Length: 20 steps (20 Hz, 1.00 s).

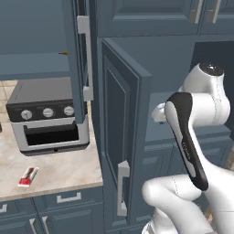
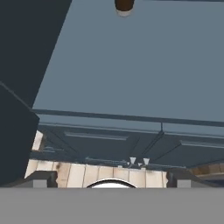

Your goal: Pick the bar and boxed food from the counter and place them in the cabinets closest to them.

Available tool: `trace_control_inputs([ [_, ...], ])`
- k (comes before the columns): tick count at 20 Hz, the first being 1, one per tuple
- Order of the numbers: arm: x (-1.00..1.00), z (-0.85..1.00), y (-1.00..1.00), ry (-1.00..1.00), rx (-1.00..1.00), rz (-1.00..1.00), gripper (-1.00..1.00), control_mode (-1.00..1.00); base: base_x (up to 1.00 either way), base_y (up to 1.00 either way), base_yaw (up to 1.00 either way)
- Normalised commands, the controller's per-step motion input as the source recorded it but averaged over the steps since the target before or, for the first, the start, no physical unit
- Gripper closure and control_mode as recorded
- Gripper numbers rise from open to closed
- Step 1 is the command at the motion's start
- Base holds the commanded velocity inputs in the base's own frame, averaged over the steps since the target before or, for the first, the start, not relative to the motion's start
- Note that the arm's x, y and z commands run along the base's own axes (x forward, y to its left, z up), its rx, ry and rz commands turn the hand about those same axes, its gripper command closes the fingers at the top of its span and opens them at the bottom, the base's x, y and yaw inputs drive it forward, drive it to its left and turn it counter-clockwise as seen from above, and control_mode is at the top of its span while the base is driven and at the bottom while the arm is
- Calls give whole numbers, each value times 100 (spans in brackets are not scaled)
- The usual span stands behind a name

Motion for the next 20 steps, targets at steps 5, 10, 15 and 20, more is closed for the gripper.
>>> trace_control_inputs([
  [5,-66,0,0,-6,0,3,-100,-100,0,0,0],
  [10,-73,-1,0,-7,0,3,-100,-100,0,0,0],
  [15,-76,-7,0,-7,-2,4,-100,-100,0,0,0],
  [20,-74,-18,0,-6,-4,5,-100,-100,0,0,0],
])
